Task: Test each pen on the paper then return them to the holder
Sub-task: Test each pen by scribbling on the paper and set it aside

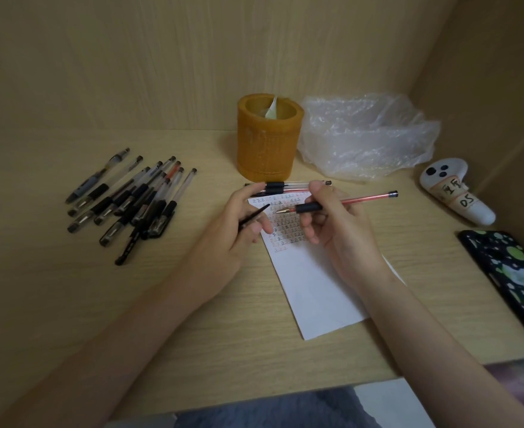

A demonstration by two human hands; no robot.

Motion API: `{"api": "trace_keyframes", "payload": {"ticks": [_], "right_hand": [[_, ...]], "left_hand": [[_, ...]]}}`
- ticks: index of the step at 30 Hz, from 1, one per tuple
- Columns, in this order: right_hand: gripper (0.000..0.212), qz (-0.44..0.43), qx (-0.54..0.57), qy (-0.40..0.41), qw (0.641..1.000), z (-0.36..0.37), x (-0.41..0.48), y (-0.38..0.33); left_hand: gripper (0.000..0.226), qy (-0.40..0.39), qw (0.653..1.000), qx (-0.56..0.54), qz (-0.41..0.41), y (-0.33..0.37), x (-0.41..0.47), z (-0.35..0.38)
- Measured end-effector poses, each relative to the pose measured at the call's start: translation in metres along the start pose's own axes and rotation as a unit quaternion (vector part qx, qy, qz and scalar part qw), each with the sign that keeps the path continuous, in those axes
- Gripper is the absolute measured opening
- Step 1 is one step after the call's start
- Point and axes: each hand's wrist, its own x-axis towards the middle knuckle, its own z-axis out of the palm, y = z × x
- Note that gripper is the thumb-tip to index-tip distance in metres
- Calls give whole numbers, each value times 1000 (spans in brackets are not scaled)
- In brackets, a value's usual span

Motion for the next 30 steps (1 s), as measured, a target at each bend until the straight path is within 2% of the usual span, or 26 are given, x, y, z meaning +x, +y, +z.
{"api": "trace_keyframes", "payload": {"ticks": [8,12,15,18,21,24,27,30], "right_hand": [[38,0,-15,29,999,3,-4,-4],[30,7,-33,32,999,4,-4,-4],[31,9,-66,14,998,5,-5,-3],[26,3,-86,-40,995,7,-6,1],[21,5,-49,-83,995,4,-4,3],[22,14,-31,-94,995,1,-2,3],[23,20,-41,-87,995,3,-1,4],[18,25,-62,-80,994,4,0,3]], "left_hand": [[56,-10,999,-28,29,0,1,2],[57,-13,999,-40,26,3,1,2],[60,-16,999,-41,24,6,0,3],[63,-19,999,-25,26,7,-1,2],[55,23,998,-60,-4,8,0,1],[32,93,995,-40,-22,6,2,-4],[20,113,993,-24,-31,5,1,-7],[20,119,992,-14,-32,7,0,-6]]}}
